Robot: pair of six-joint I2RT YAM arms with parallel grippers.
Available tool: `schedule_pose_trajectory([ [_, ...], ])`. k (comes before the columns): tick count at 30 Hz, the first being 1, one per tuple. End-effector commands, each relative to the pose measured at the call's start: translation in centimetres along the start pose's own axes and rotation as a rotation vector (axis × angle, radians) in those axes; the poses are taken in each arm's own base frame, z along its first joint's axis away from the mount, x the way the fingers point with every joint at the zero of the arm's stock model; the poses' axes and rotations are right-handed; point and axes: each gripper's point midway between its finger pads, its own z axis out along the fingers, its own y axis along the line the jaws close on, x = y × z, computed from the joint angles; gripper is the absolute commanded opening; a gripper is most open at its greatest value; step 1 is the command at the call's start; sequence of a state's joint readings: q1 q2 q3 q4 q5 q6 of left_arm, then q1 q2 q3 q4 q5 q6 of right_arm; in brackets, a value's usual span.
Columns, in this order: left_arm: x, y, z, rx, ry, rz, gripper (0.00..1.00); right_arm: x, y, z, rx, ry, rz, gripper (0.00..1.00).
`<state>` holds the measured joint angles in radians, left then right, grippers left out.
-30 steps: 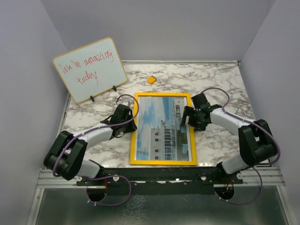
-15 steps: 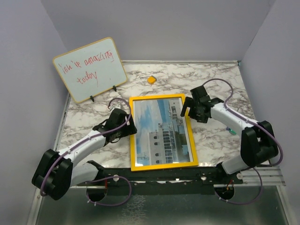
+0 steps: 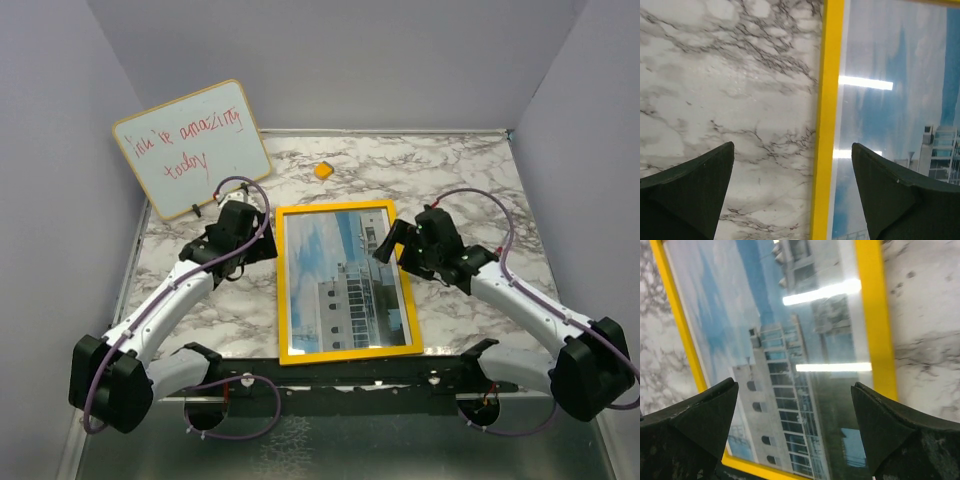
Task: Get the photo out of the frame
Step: Move the photo frame to the center of the board, then turn over the photo frame at the center of the board.
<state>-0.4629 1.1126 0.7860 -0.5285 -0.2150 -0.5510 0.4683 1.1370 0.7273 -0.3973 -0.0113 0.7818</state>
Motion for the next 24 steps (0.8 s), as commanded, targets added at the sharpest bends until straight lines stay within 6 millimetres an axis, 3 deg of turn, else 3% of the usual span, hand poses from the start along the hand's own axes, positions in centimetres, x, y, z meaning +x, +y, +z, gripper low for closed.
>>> schedule_pose_trajectory([
  [1,-3.0,3.6,-1.4,-0.117,-0.049,0.042,0.99,1.6,3.9,0.1,-0.033,0.005,-0.028,0.98],
  [8,-3.5,7.3,0.3,-0.181,-0.042,-0.065,0.99,9.6,10.6,1.1,0.004,0.03,-0.173,0.95],
  [12,-4.5,9.7,0.2,-0.237,-0.096,-0.126,0.99,13.3,13.2,2.1,0.005,0.046,-0.225,0.88],
  [24,-5.9,12.0,-2.4,-0.326,-0.275,-0.205,0.99,19.1,16.6,4.8,0.046,0.094,-0.366,0.81],
])
